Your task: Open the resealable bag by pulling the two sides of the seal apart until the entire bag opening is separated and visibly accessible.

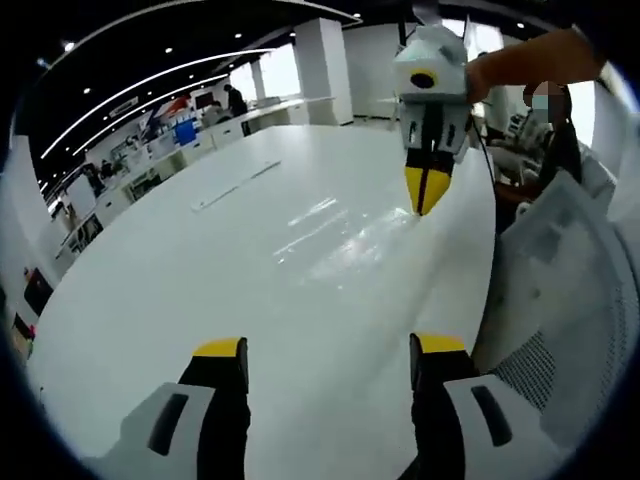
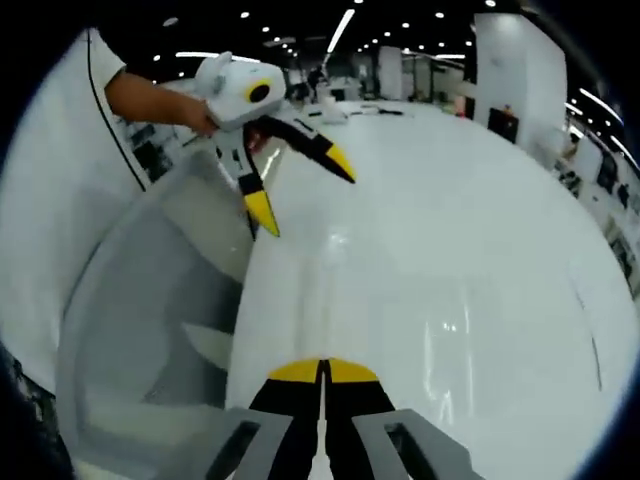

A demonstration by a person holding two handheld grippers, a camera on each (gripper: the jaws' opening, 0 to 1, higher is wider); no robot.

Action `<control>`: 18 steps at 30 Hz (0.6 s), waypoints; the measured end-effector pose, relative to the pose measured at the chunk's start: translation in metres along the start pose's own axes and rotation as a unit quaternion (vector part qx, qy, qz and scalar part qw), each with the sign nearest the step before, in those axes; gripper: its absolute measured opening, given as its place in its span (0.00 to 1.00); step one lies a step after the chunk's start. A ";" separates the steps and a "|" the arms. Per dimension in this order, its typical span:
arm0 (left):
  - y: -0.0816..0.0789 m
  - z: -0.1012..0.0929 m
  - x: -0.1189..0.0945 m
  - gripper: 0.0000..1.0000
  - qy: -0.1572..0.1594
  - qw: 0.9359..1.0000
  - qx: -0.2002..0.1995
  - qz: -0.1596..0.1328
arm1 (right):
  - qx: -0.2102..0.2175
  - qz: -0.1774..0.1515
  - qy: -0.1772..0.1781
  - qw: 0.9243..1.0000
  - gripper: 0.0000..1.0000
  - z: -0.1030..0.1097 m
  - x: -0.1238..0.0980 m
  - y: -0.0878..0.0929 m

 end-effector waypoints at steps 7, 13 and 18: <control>-0.004 -0.004 0.011 0.48 0.016 0.999 0.037 0.014 | 0.009 -0.004 -0.017 1.000 0.00 0.003 0.000 -0.005; -0.012 -0.008 0.018 0.36 0.027 0.996 0.078 0.028 | 0.006 -0.002 -0.025 1.000 0.00 0.004 0.001 -0.007; -0.014 -0.008 0.024 0.22 0.041 0.990 0.127 0.053 | 0.004 -0.003 -0.030 1.000 0.00 0.003 0.001 -0.010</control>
Point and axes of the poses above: the point that each gripper's makers call its tool centre point, and the gripper's own axes: x roughly forward along the fingers, z roughly to its left, y roughly out of its underside, the point moved 9 cm from there along -x, roughly backward along the fingers, and after that the axes turned 14 degrees about y, right-handed, at the moved point
